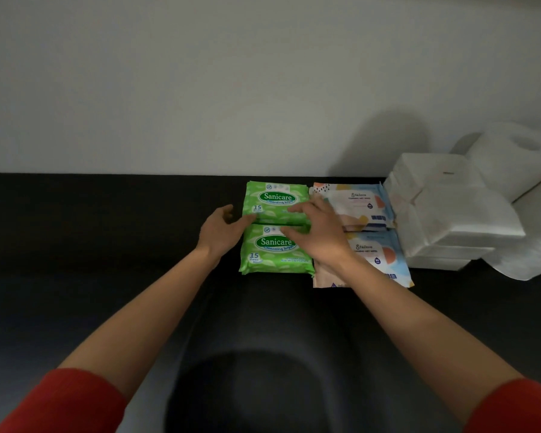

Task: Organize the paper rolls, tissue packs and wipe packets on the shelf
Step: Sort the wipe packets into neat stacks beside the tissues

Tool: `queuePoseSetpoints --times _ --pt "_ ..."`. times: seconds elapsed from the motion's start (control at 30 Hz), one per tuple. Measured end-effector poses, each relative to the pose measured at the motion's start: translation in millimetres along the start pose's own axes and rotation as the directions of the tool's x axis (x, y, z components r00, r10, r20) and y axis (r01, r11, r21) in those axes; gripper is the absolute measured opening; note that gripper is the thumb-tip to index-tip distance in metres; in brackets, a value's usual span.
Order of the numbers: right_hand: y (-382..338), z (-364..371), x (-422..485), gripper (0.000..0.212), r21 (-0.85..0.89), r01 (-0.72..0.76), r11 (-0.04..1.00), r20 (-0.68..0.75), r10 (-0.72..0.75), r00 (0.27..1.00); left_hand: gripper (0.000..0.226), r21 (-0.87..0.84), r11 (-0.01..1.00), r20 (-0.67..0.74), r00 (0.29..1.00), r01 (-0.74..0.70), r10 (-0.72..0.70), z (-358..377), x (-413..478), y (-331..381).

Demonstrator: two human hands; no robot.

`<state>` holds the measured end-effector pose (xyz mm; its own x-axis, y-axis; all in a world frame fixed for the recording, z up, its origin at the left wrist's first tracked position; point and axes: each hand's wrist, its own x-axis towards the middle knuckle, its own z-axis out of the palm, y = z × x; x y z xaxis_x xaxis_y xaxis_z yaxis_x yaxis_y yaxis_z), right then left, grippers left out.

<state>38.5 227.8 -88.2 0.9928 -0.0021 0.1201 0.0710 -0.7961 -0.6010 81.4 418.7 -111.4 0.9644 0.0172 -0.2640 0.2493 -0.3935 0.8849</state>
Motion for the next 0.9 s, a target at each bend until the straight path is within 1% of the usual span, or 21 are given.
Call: queuePoseSetpoints --times 0.07,0.13,0.23,0.3,0.4,0.43,0.6,0.73,0.9 --pt "-0.7 -6.1 -6.5 0.05 -0.029 0.048 0.998 0.096 -0.045 0.994 0.076 0.003 0.999 0.025 0.999 0.039 -0.039 -4.2 -4.5 -9.7" --pt "-1.2 -9.6 -13.4 0.055 -0.085 0.101 0.991 0.195 -0.083 0.977 0.077 -0.029 0.997 0.07 0.995 0.069 -0.066 -6.6 -10.3 -16.2" --pt "0.3 -5.7 -21.8 0.059 -0.191 0.185 0.964 0.267 -0.131 0.955 0.069 -0.064 0.993 0.117 0.989 0.099 -0.091 -6.5 -19.8 -20.7" --pt "0.9 -0.6 -25.8 0.059 -0.228 0.215 0.95 0.262 -0.153 0.953 0.063 -0.075 0.99 0.132 0.985 0.119 -0.109 -4.8 -23.9 -22.8" --pt "0.7 4.5 -28.8 0.058 -0.203 0.202 0.958 0.219 -0.156 0.963 0.044 -0.084 0.985 0.197 0.971 0.152 -0.133 -2.8 -30.1 -20.8" --pt "0.4 5.6 -29.6 0.058 -0.197 0.195 0.961 0.213 -0.153 0.965 0.041 -0.095 0.982 0.215 0.967 0.163 -0.14 -2.2 -31.3 -19.9" --pt "-0.2 8.5 -29.5 0.059 -0.219 0.184 0.958 0.213 -0.137 0.967 0.042 -0.161 0.972 0.225 0.965 0.17 -0.132 -0.9 -29.3 -22.1" --pt "0.4 9.1 -29.2 0.059 -0.224 0.184 0.957 0.208 -0.137 0.968 0.041 -0.202 0.971 0.218 0.973 0.126 -0.08 0.2 -32.3 -20.8" --pt "0.8 10.3 -29.3 0.058 -0.233 0.183 0.955 0.204 -0.136 0.97 0.043 -0.18 0.979 0.19 0.98 0.091 -0.056 1.5 -30.7 -18.4"
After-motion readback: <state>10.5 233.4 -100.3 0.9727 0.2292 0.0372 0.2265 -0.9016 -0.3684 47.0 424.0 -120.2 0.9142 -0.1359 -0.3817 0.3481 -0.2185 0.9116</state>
